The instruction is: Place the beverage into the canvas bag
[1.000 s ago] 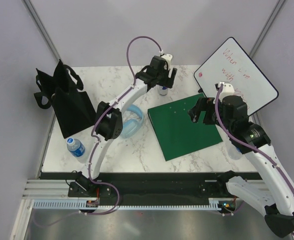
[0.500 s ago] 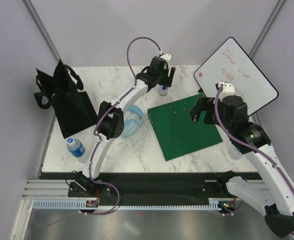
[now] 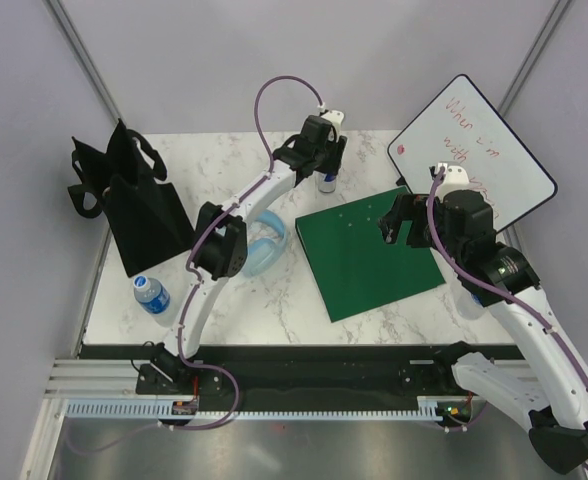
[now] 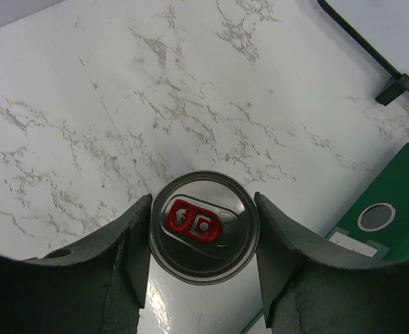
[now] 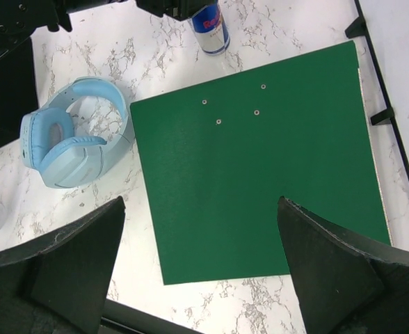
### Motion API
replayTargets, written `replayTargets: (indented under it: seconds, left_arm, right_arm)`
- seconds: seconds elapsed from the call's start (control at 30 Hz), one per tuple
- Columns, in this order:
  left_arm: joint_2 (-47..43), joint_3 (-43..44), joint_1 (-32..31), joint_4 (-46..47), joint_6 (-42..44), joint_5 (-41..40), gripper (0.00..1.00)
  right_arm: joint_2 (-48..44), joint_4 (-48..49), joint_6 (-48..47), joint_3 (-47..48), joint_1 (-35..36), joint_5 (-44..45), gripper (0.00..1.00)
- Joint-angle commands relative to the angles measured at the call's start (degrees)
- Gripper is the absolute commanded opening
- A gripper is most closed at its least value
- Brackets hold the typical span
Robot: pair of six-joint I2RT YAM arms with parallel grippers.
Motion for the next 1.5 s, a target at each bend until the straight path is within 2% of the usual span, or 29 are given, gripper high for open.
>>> replayTargets:
  seconds: [0.0, 0.13, 0.53, 0.73, 0.93, 1.17, 1.47]
  left_arm:
    - [-10.52, -2.75, -1.51, 0.7, 1.73, -2.72, 0.02]
    - [-18.6, -6.17, -1.86, -0.87, 2.53, -5.97, 0.02]
    - [-34.52, -6.27, 0.07, -9.4, 6.48, -17.93, 0.02]
    - [-43.57, -8.02, 9.11, -14.68, 4.72, -16.71, 0.02]
    - [-52.52, -13.47, 23.59, -17.66, 1.91, -14.25, 0.02]
    - [-57.46, -15.68, 36.53, -21.62, 0.33, -12.49, 0.02]
    - [-58.17, -19.36, 43.92, -22.33, -3.09, -11.7, 0.02]
  right_arm:
    - [-0.07, 2.12, 0.5, 1.66, -0.1, -0.34, 0.98]
    - [-0.6, 2.47, 1.47, 1.31, -0.1, -1.04, 0.98]
    - [-2.7, 1.95, 2.44, 0.87, -0.01, -2.54, 0.97]
    - [-3.24, 2.03, 2.79, 0.52, -0.1, -2.98, 0.97]
    - [-3.5, 2.82, 3.14, -0.36, -0.1, -3.33, 0.97]
    - [-3.59, 4.23, 3.93, -1.68, -0.01, -5.44, 0.97]
    - [-4.46, 4.85, 3.93, -2.47, -0.1, -5.71, 0.97]
